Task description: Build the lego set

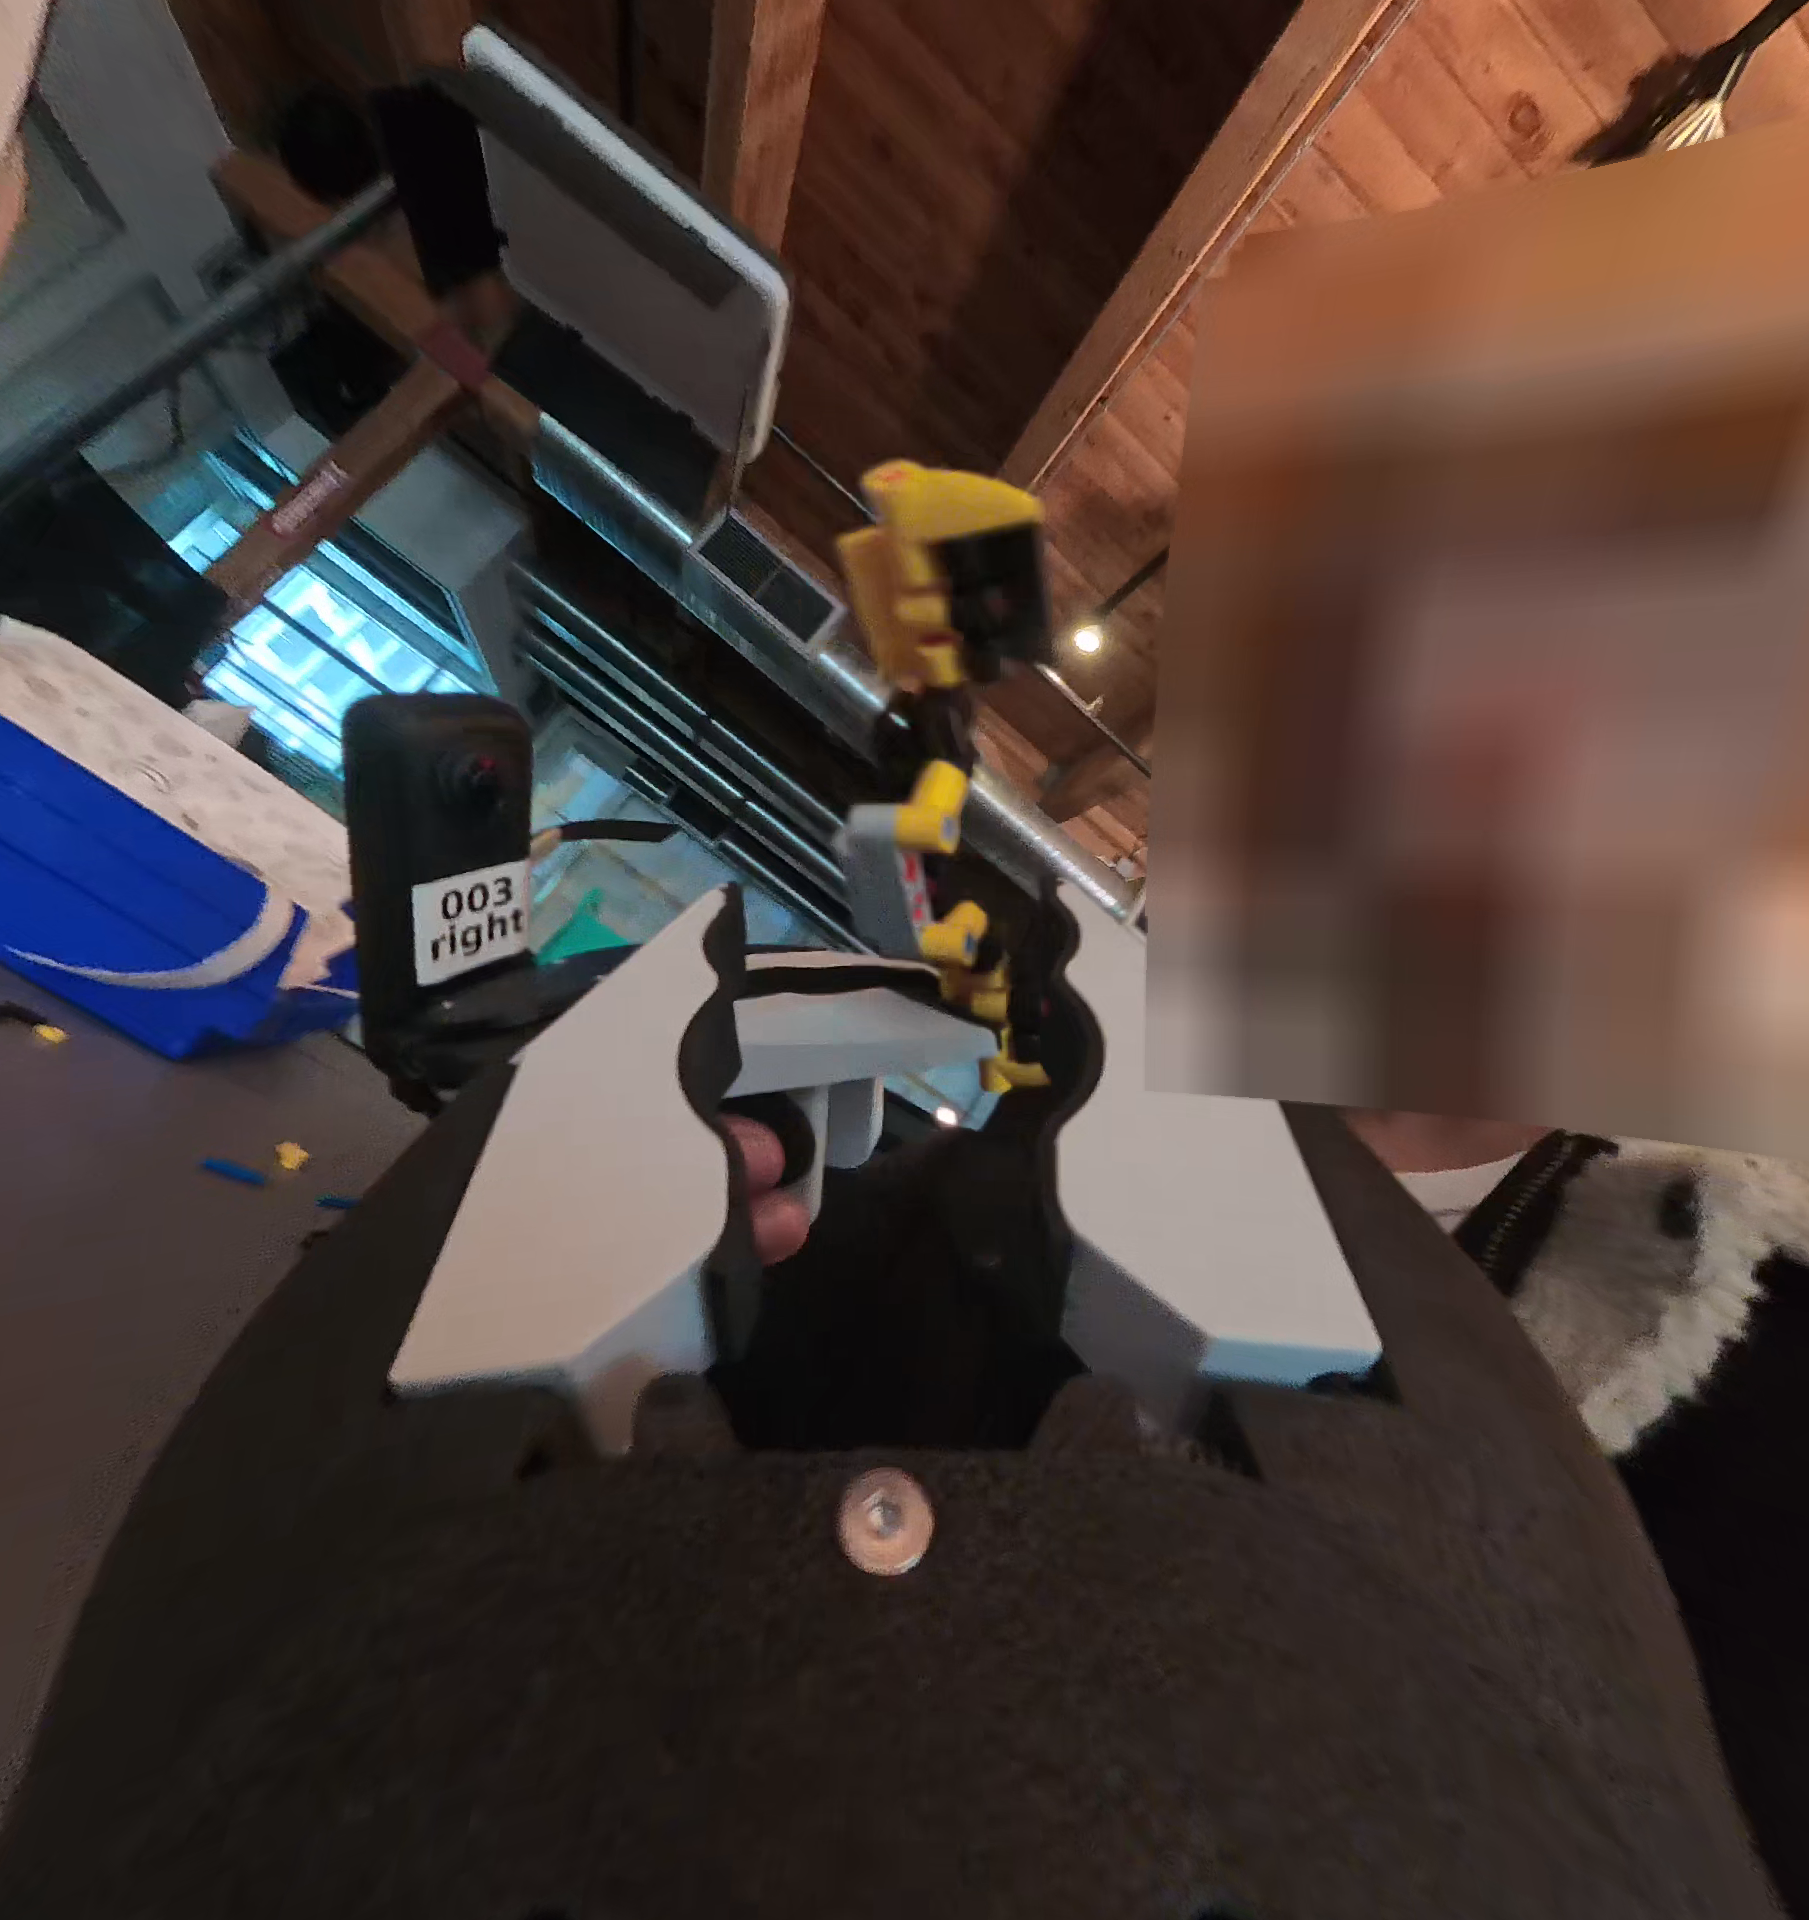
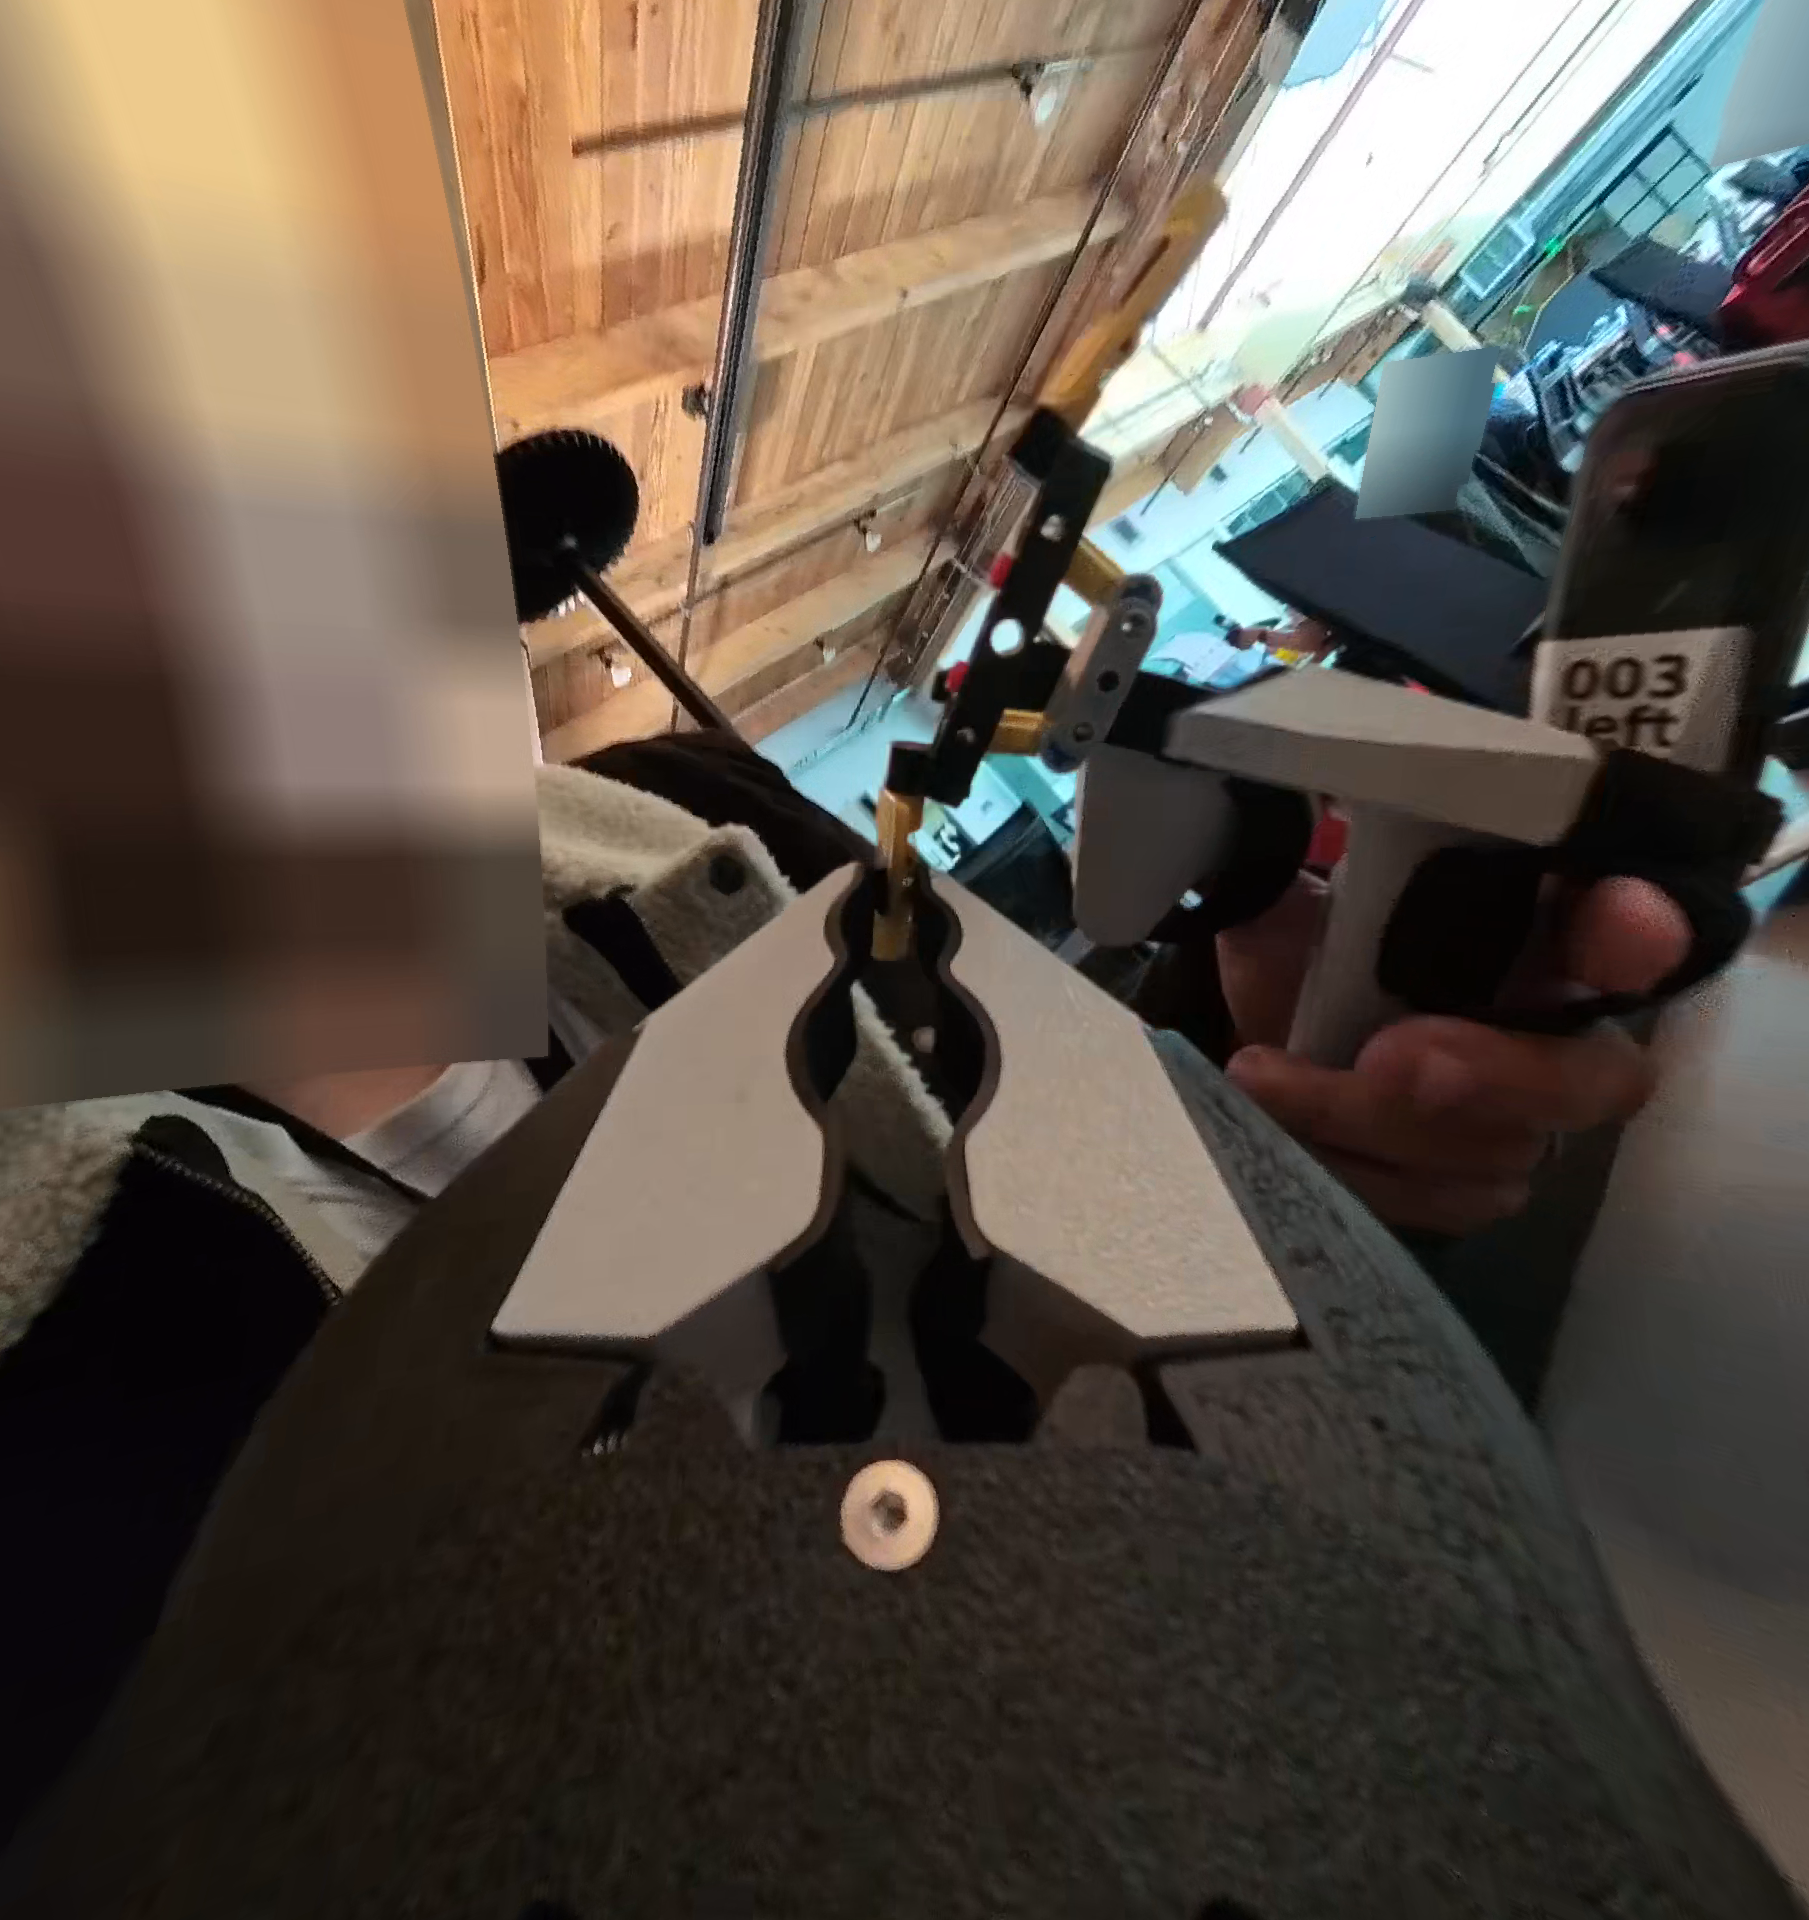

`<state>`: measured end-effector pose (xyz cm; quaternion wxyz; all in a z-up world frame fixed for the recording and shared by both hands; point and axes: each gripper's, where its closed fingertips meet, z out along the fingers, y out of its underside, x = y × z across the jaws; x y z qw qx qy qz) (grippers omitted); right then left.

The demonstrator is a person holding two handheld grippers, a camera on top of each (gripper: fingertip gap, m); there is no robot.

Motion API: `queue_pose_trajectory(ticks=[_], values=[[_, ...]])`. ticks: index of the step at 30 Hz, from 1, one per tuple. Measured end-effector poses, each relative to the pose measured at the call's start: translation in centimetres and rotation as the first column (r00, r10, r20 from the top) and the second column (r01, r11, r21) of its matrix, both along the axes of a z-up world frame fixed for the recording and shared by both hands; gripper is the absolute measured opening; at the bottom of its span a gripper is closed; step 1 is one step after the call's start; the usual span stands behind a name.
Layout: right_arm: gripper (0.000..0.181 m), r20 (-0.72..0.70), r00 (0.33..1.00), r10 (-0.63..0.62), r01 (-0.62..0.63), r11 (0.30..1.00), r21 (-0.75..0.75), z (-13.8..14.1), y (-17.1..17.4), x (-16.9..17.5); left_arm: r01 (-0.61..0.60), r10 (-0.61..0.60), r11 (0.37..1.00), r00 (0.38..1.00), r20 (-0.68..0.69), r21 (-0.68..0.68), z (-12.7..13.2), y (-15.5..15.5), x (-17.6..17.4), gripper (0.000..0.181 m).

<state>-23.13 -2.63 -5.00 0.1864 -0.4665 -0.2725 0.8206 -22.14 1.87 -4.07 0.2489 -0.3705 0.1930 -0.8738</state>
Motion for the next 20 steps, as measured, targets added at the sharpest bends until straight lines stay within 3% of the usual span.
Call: queue_pose_trajectory(ticks=[3,4,6,9,13,15,17,18,20], values=[[0.006,0.001,1.0,0.004,-0.004,1.0,0.027,0.2,-0.5,-0.2,0.082,-0.082,0.997,0.996,0.046,0.0,0.5,-1.0,-0.3,0.059],[0.006,0.02,1.0,-0.003,0.003,1.0,0.029,-0.1,-0.4,-0.4,0.098,-0.1,0.995,0.994,0.046,0.03,0.6,-1.6,-0.3,0.056],[0.006,0.037,0.999,-0.006,0.005,1.0,0.027,-0.5,-0.3,-0.4,0.075,-0.076,0.994,0.997,0.016,0.074,0.3,-2.0,-0.1,0.029],[0.006,0.039,0.999,-0.024,0.023,0.999,0.029,-0.4,0.0,-0.4,0.058,-0.059,0.995,0.998,0.014,0.082,0.4,-1.9,-0.6,0.026],[0.013,0.106,0.967,-0.233,0.205,0.952,0.226,-1.2,1.6,-0.1,0.011,-0.006,0.996,0.998,-0.058,0.087,-0.3,-0.7,-1.2,0.025],[0.018,0.12,0.895,-0.43,0.334,0.823,0.458,-1.8,2.8,0.4,-0.029,0.041,0.995,0.992,-0.119,0.1,-1.2,0.0,-1.3,0.025],[0.02,0.03,0.806,-0.591,0.421,0.608,0.673,-1.7,3.5,0.8,-0.018,0.027,0.998,0.99,-0.138,0.067,-1.8,0.5,-1.6,0.024],[0.023,-0.015,0.782,-0.623,0.434,0.527,0.731,-1.6,3.4,0.8,-0.003,0.01,0.999,0.988,-0.153,0.042,-2.2,0.6,-1.4,0.024],[0.028,-0.053,0.767,-0.639,0.429,0.45,0.783,-1.8,3.0,0.6,0.083,-0.087,0.996,0.986,-0.145,-0.034,-2.8,0.4,-1.2,0.024]])
